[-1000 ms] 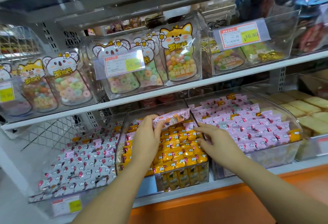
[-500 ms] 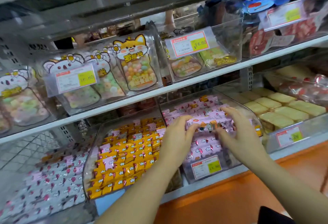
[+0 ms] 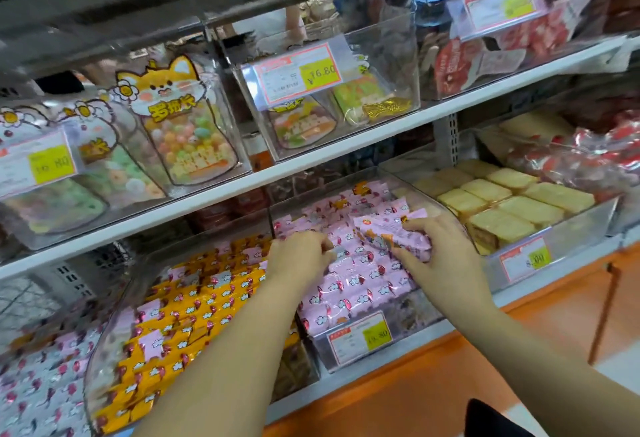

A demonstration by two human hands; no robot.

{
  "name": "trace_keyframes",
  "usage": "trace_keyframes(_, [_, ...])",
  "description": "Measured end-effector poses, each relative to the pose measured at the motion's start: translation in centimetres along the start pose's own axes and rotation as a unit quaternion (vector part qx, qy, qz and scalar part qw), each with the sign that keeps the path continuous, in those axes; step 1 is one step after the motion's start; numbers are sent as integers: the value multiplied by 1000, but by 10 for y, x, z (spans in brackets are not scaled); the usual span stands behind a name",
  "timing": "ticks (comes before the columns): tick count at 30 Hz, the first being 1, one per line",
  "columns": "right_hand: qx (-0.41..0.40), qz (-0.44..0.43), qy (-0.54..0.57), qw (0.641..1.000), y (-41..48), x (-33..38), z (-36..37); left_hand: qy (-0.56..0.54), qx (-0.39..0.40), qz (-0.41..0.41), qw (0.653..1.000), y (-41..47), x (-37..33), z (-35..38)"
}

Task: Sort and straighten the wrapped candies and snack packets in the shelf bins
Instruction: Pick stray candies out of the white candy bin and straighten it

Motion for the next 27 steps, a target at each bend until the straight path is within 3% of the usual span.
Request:
trace_keyframes(6, [18, -14, -32, 999, -2, 1, 8, -47, -92, 40, 994, -6, 0, -5])
trace_keyframes(9, [33, -39, -69, 996, -2, 4, 10, -144, -140, 19, 979, -13, 7, -12])
trace_keyframes(15, [54, -51, -139, 988, -1, 12, 12, -370, -251, -42, 893, -44, 27, -35])
trace_keyframes(19, [24, -79, -168, 982, 3, 34, 8, -475, -272, -80, 833, -68, 54, -47])
trace_keyframes(23, [41, -126, -106, 985, 8, 79, 15, -499, -248, -66, 828, -90, 74, -54])
trace_keyframes(27, [128, -170, 25, 977, 4, 131, 33, -466, -234, -24, 853, -110, 95, -58])
Point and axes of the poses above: each hand's wrist, its own y-axis towards the middle knuckle, its own z-axis out of the palm, x = y × z, the point moved 5 cm from there along y, towards the middle knuckle, and after that the axes turned 11 degrees about -z, right-handed, at the moved point
